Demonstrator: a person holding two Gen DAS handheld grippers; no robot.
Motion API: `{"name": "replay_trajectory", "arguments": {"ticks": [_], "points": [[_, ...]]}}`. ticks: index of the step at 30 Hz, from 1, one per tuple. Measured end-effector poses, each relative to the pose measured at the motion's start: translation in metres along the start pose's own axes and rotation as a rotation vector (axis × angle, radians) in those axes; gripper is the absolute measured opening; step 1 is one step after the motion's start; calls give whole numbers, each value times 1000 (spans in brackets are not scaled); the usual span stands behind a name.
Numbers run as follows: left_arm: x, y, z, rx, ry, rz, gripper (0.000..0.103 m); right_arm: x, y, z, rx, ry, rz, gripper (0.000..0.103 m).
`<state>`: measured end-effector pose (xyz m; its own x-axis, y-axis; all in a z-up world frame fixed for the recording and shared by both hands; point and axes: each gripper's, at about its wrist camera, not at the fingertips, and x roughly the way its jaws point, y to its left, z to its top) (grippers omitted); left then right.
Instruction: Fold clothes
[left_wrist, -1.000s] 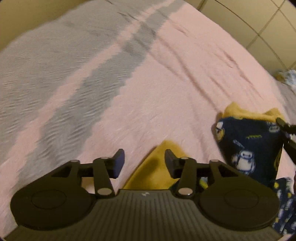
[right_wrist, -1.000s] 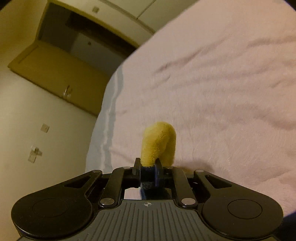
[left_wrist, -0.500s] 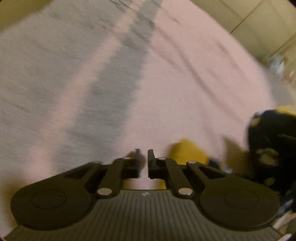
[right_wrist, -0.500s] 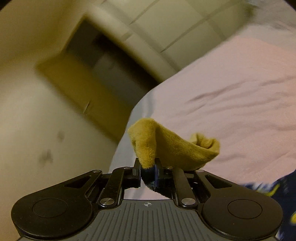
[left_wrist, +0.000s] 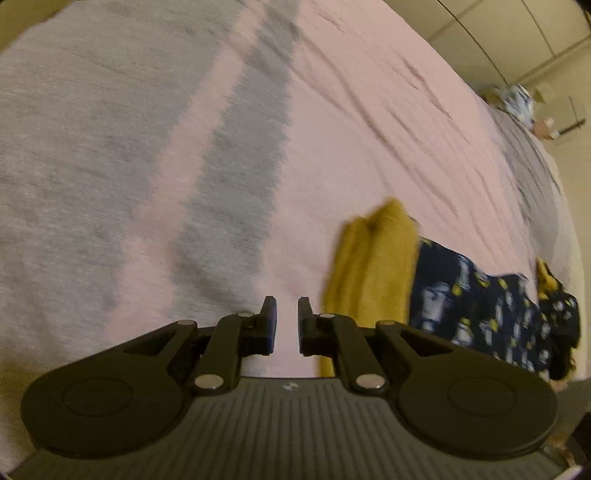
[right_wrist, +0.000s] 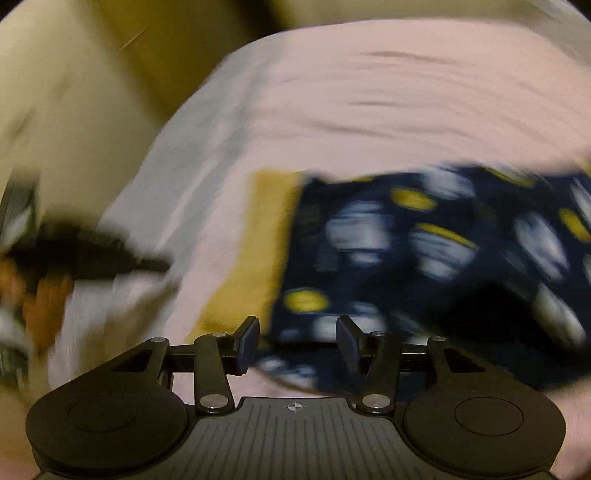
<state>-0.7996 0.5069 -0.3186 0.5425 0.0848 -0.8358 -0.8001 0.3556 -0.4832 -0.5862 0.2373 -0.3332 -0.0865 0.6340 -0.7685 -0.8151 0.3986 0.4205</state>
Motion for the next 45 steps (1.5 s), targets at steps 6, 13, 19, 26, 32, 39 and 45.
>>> {"name": "replay_trajectory", "arguments": {"ticks": [6,13,19,26,32,39,45], "points": [[2,-58,-25,188,74,-33,17,-32,-122,-22,778,-124,88,50],[9,-68,-60,11,130,-70,24,-55,-207,-54,1223,-288,153,50],[26,-40,-74,-371,81,-81,25,-67,-234,-56,1281,-317,206,50],[22,-27,-92,-574,38,-106,37,-52,-252,-54,1384,-295,286,50],[34,-24,-88,-597,2,-66,33,-64,-258,-55,1383,-279,302,50],[4,-44,-78,-269,-111,0,4,-91,-255,-45,1167,-253,215,2],[-7,-44,-85,-55,-107,71,4,-108,-247,-37,879,-204,67,1]]}}
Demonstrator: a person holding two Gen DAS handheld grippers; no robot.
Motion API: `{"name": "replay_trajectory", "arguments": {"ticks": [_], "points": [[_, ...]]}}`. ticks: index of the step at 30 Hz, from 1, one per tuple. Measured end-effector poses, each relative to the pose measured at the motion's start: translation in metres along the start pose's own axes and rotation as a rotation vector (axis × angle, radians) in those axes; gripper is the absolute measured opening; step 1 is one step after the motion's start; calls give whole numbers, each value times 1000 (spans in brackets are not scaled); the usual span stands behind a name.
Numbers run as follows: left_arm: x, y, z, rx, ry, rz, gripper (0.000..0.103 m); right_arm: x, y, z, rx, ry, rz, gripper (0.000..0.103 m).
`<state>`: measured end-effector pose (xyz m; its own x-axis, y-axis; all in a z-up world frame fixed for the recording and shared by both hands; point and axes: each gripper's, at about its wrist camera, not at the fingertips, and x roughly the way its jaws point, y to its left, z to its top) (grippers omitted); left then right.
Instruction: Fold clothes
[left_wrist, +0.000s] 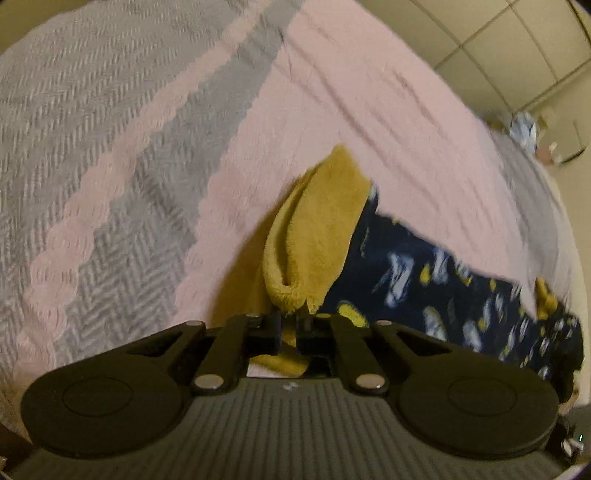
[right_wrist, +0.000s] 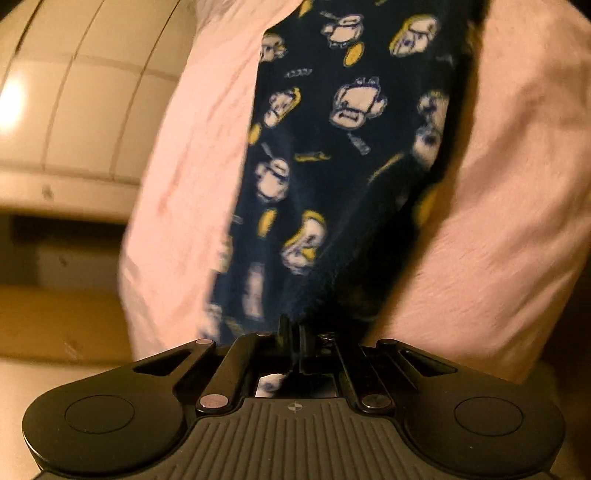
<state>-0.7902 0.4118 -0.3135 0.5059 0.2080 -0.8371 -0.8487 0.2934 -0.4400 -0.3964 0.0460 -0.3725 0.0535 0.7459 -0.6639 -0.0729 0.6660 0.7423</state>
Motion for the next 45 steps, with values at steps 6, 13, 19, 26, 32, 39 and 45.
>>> {"name": "replay_trajectory", "arguments": {"ticks": [6,13,19,26,32,39,45], "points": [[-9,-10,-13,122,-43,31,4,1,3,-7,-58,-1,-33,1],[5,-19,-20,246,5,121,10,9,-13,-9,-19,11,-113,3],[-14,-24,-10,303,49,113,12,-20,-10,10,10,-84,-120,31],[-26,-29,16,346,41,105,12,-35,-40,52,210,-313,-41,31],[-12,-36,35,386,91,39,12,-32,-56,61,301,-297,-30,1],[0,-28,92,486,118,-78,28,-29,-25,34,194,-389,-463,11],[40,-30,157,582,176,-211,43,-19,34,-87,274,-381,-277,62]]}}
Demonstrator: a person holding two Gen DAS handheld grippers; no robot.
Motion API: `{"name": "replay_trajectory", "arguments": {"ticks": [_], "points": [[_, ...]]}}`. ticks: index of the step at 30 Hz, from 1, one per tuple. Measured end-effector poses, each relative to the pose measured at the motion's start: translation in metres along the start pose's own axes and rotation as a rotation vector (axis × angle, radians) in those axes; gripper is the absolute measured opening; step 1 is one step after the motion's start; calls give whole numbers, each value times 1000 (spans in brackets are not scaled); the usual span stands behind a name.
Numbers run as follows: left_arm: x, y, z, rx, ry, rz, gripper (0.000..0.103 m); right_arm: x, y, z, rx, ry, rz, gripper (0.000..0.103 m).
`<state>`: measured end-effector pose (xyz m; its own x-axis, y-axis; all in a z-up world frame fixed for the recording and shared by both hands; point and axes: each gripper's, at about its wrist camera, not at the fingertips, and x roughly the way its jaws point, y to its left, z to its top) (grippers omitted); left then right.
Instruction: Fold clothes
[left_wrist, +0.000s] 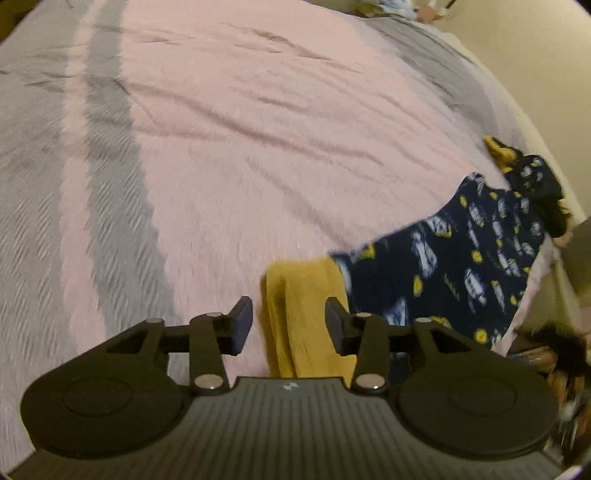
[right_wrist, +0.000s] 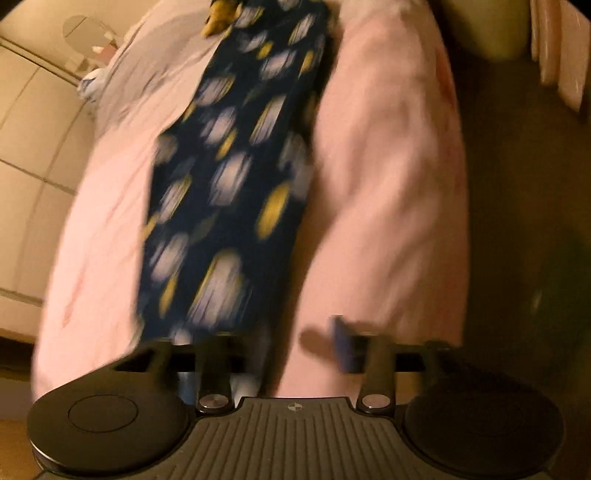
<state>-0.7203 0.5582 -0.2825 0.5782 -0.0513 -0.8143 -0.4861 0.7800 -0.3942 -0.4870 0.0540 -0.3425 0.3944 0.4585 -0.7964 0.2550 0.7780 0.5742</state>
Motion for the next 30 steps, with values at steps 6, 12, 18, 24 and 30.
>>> {"name": "replay_trajectory", "arguments": {"ticks": [6,12,18,24,30], "points": [[55,23,30,3,113,-185,52,11,9,-139,187,270,161,63],[114,45,37,-97,235,-301,53,39,21,-194,303,318,255,63],[119,41,35,-21,240,-404,16,50,40,-222,224,269,274,9],[63,57,26,-47,186,-459,15,12,50,-212,153,264,310,6],[106,70,9,-120,260,-389,14,35,36,-219,156,297,170,7]]}}
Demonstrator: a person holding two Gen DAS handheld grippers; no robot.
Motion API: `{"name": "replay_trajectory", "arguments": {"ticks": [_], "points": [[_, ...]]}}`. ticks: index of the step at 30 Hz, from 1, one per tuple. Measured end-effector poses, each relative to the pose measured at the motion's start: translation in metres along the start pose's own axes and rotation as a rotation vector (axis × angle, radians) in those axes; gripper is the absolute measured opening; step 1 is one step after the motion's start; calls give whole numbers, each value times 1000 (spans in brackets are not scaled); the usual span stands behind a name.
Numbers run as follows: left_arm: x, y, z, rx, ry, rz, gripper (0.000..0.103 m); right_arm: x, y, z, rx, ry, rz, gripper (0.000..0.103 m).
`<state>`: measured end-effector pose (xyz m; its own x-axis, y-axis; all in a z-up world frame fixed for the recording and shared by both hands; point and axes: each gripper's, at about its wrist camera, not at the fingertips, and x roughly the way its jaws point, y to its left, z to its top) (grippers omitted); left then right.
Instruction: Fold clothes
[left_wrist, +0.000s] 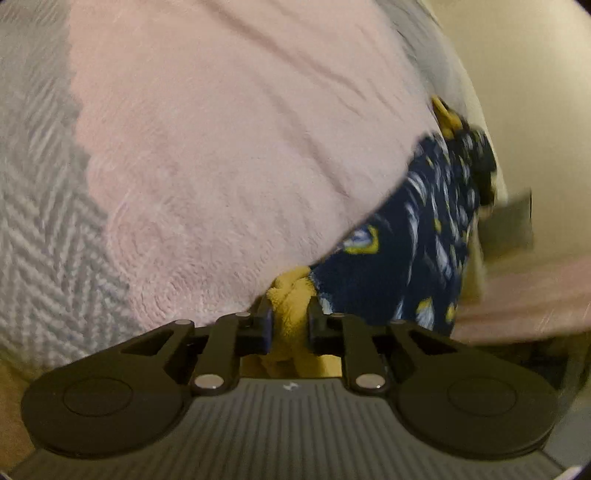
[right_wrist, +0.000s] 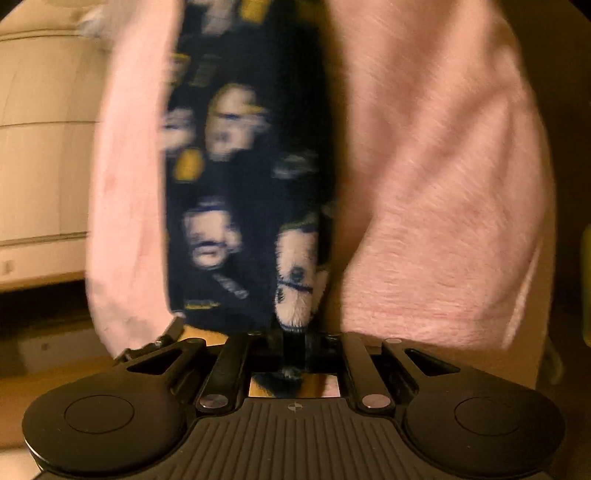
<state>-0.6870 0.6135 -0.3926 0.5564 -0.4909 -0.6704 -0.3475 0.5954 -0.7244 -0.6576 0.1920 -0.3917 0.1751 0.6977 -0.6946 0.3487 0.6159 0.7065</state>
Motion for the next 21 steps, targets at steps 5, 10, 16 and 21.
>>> {"name": "replay_trajectory", "arguments": {"ticks": [5,10,16,21], "points": [[-12,-3,-2,166,-22,99,21,0,22,-23,-121,-64,-41,17],[-52,-26,3,160,-109,247,18,-20,49,-12,-116,-37,-140,55],[-61,-88,-7,328,-216,221,18,-54,108,-28,-597,-268,-229,57],[6,-90,-33,484,-86,287,17,-1,99,-70,-941,-210,-356,57]]}}
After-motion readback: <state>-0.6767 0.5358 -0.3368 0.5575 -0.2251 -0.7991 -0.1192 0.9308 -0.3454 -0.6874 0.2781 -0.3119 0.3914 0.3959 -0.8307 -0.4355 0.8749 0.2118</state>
